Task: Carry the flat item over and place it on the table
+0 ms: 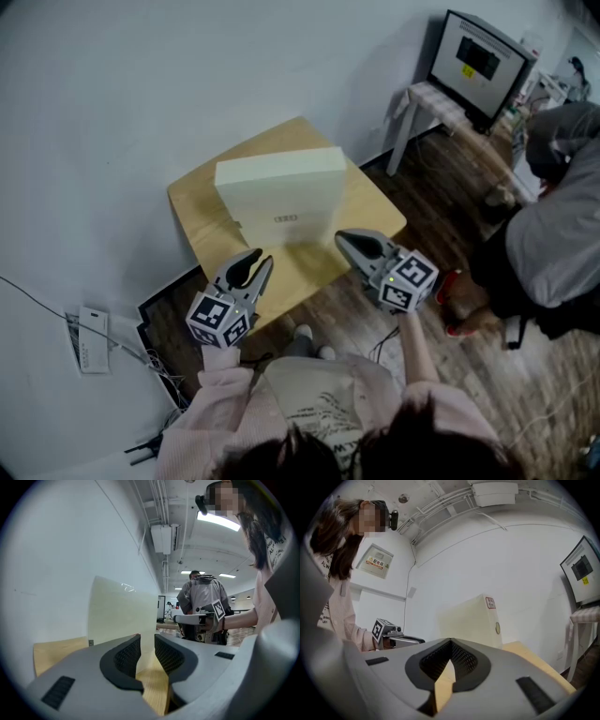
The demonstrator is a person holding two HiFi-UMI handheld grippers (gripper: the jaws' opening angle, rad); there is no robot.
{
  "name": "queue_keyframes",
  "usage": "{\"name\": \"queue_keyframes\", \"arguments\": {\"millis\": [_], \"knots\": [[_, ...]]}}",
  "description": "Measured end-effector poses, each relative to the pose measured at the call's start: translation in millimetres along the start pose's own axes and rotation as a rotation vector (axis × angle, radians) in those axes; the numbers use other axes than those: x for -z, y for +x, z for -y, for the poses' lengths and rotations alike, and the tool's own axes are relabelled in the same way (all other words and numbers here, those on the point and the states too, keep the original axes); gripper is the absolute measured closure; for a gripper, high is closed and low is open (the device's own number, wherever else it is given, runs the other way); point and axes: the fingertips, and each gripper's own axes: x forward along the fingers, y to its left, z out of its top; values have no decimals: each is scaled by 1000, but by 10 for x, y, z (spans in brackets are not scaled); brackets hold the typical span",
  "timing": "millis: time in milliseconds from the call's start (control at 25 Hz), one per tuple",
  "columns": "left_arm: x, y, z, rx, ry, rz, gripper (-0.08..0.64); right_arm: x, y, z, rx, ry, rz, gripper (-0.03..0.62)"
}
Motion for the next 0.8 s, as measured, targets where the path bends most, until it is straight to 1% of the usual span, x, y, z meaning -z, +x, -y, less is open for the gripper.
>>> {"name": "queue_keyframes", "arguments": {"millis": [160,280,480,640,800], "knots": [[-32,-2,31,-2,1,15,471,-49,-22,-26,11,12,28,600],[-41,4,57,0,3,21,472,-70,-20,-73,16,-17,26,600],[-85,21,91,-12,10,34,472,-128,2,-160,0,-49,45,600],[-93,28,115,-17,15,38,515,-97,11,-199,-8,-46,41,600],[-88,22,140,-11,18,39,522,-75,13,-209,-11,-46,36,600]]}}
